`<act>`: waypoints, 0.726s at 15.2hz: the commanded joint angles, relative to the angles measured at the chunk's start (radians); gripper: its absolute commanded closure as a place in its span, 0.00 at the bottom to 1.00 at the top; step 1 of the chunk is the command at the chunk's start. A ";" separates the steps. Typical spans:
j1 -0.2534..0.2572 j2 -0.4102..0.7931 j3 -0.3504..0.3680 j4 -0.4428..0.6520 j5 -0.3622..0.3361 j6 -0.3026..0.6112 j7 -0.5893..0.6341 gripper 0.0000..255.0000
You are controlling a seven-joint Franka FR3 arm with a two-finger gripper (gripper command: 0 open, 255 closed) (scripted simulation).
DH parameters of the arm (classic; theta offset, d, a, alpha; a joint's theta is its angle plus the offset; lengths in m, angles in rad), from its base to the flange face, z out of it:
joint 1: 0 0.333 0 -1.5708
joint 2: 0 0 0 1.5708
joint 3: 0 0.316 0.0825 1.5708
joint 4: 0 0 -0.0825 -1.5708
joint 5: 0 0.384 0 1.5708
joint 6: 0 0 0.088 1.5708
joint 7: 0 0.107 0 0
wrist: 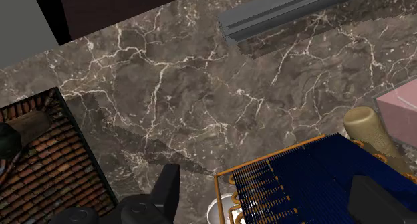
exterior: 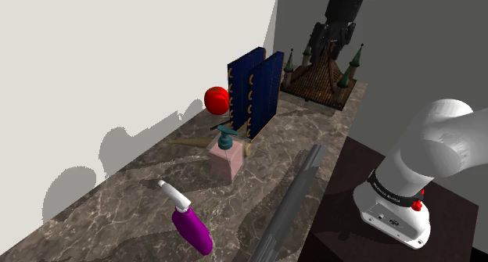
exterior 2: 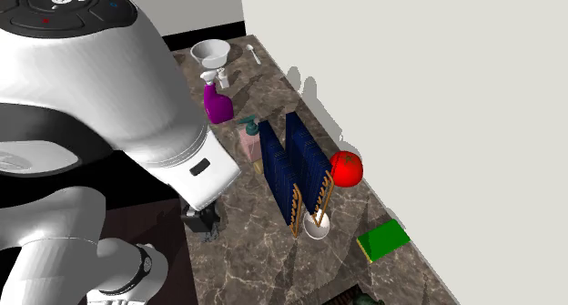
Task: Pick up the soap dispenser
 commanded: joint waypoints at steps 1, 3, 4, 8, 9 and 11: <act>0.000 0.000 0.000 0.000 0.000 0.000 0.000 0.00; 0.016 0.017 0.044 -0.012 0.027 0.032 0.046 0.00; 0.025 0.027 0.066 -0.017 0.039 0.048 0.069 0.00; 0.055 0.084 0.154 -0.021 0.087 0.117 0.160 0.00; 0.062 0.101 0.177 -0.019 0.097 0.134 0.182 0.00; 0.075 0.140 0.220 -0.011 0.116 0.169 0.227 0.00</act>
